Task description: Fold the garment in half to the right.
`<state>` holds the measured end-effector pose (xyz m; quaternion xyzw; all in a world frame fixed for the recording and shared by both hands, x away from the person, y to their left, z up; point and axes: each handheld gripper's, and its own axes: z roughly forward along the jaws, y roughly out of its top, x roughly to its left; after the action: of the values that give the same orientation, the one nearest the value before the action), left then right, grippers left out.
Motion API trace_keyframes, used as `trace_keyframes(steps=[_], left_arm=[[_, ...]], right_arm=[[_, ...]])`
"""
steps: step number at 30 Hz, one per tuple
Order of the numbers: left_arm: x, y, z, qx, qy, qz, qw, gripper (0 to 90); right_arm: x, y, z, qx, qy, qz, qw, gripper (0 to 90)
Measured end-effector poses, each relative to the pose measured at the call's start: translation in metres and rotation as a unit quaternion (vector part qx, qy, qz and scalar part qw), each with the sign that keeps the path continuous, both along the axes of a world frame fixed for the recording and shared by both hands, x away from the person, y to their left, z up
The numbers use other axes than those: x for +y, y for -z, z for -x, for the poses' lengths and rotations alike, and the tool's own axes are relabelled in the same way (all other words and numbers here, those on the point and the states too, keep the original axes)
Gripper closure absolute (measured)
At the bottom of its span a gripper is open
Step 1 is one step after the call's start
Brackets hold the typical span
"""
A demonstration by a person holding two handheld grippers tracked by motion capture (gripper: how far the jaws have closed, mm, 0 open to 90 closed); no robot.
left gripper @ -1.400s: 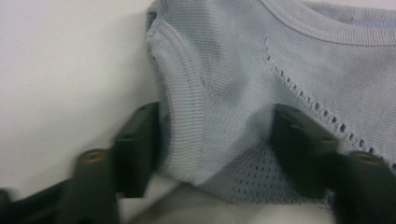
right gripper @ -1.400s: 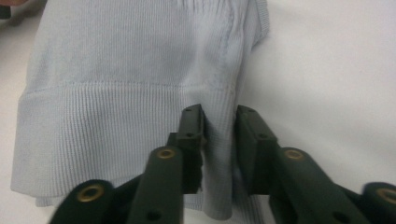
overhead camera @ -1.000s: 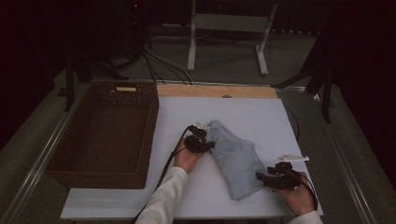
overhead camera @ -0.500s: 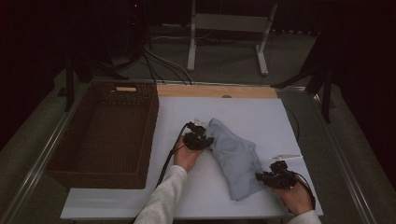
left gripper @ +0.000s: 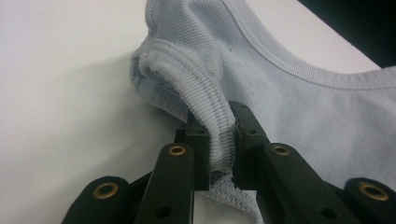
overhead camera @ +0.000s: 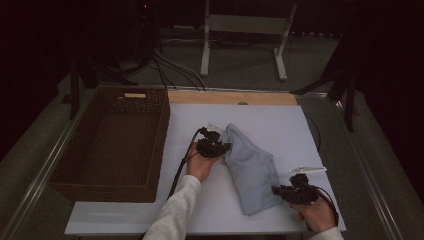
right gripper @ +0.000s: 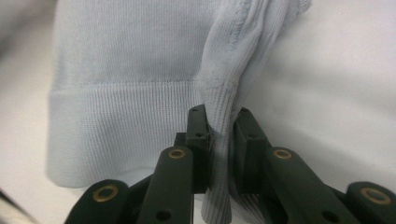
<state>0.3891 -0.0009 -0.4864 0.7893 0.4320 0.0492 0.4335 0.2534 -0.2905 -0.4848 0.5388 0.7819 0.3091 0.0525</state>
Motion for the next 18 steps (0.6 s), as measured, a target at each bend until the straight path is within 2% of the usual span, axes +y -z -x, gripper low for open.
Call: trace_keyframes(steps=[9, 15, 18], left_arm=[[0.001, -0.011, 0.001, -0.007, 0.002, 0.010, 0.9999, 80.2], [0.003, -0.018, 0.001, -0.009, 0.002, 0.021, 0.9997, 80.2], [0.004, -0.019, 0.001, -0.010, 0.003, 0.021, 0.9997, 80.1]], right_arm=[[0.003, -0.009, 0.003, 0.012, -0.002, -0.042, 0.9991, 79.9], [0.006, -0.013, 0.004, 0.010, -0.007, -0.059, 0.9982, 80.1], [0.007, -0.014, 0.005, 0.009, -0.008, -0.059, 0.9982, 80.0]])
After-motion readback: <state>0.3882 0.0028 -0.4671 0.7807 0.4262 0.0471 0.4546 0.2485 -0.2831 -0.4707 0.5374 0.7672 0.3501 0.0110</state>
